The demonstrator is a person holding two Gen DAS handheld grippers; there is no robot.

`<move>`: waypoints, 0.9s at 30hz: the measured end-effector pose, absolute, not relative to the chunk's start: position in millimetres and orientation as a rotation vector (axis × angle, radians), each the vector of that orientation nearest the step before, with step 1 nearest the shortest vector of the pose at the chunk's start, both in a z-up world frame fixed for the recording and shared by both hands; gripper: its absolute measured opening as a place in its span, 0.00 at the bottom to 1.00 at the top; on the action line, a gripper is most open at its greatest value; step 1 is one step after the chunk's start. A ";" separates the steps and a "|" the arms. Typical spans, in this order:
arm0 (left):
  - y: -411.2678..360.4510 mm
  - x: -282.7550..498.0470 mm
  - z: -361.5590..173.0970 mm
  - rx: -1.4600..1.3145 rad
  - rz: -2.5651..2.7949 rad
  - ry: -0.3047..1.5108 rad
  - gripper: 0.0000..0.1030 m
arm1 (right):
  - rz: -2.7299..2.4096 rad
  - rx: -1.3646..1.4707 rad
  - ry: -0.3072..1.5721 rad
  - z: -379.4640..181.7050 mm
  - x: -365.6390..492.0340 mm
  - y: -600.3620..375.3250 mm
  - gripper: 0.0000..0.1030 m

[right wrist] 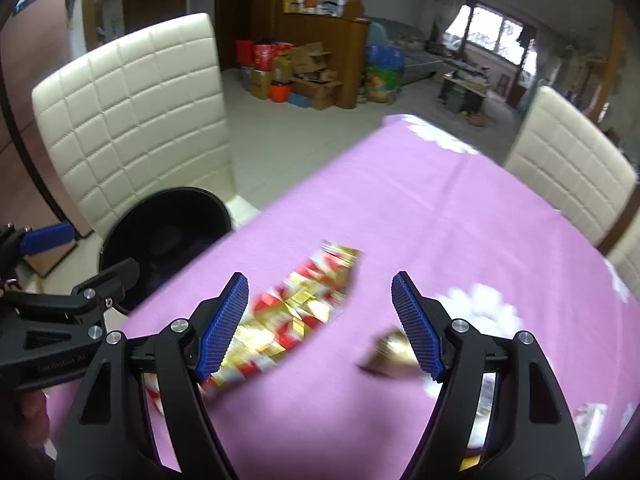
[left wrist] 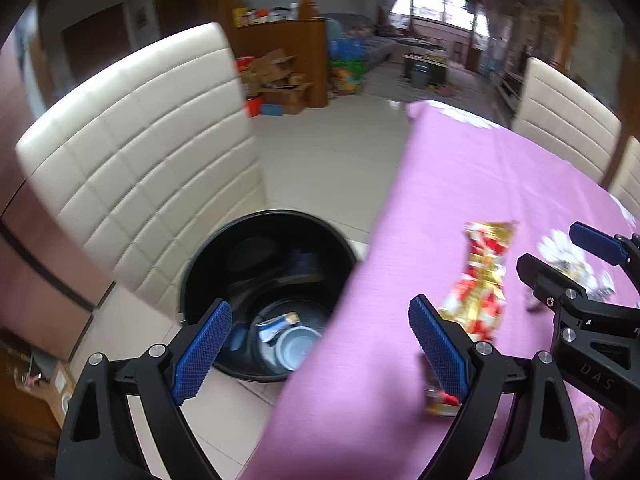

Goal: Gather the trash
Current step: 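Move both open tools back over the table toward the remaining trash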

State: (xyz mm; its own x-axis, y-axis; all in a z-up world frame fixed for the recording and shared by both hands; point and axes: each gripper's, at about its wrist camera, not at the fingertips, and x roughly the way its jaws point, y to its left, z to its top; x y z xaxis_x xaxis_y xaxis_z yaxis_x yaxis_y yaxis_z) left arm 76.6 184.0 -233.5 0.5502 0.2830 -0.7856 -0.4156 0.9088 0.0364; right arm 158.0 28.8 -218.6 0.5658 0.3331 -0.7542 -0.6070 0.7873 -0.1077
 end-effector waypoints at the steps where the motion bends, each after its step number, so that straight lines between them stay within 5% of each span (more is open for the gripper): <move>1: 176.7 78.5 -232.9 -0.150 0.395 0.899 0.85 | 0.554 -0.376 0.794 -217.1 159.3 20.8 0.72; 27: 16.8 91.5 -262.7 0.052 -0.039 0.995 0.85 | 0.132 -0.210 0.938 -242.5 107.7 -175.5 0.72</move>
State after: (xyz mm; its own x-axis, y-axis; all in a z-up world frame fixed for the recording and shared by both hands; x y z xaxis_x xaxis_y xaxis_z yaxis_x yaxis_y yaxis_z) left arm 91.5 16.8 -262.7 0.5438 -0.0088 -0.8392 0.0568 0.9980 0.0263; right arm 107.7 -175.5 -242.5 0.5853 0.0210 -0.8106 -0.2031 0.9716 -0.1214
